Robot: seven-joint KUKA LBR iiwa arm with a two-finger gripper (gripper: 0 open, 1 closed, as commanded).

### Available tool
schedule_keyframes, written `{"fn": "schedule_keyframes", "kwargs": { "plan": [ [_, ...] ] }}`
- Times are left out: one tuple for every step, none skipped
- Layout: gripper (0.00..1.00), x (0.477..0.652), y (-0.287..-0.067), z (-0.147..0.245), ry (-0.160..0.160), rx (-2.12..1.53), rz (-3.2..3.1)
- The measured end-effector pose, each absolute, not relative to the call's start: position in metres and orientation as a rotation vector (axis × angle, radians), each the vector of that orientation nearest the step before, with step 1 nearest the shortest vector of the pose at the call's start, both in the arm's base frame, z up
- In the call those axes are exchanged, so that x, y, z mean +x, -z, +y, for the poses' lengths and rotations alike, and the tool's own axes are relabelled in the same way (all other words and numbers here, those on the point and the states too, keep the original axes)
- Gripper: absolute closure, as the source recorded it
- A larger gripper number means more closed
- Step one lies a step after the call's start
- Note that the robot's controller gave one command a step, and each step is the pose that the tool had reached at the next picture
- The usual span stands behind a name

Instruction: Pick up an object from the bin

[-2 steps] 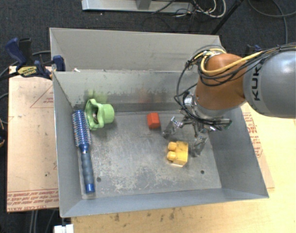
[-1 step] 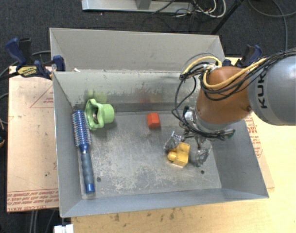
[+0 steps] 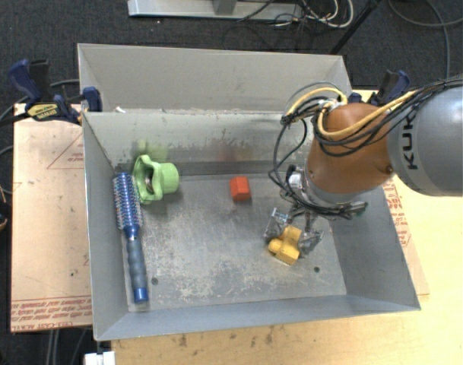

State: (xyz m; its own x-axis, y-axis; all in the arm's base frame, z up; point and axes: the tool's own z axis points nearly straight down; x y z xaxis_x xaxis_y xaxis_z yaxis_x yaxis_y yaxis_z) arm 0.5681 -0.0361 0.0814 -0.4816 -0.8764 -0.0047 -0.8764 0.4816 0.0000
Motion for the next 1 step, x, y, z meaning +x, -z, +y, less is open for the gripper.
{"fn": "schedule_keyframes", "kwargs": {
  "plan": [
    [1.00, 0.5690, -0.2130, -0.0423, 0.008, -1.784, 2.575]
  ]
}}
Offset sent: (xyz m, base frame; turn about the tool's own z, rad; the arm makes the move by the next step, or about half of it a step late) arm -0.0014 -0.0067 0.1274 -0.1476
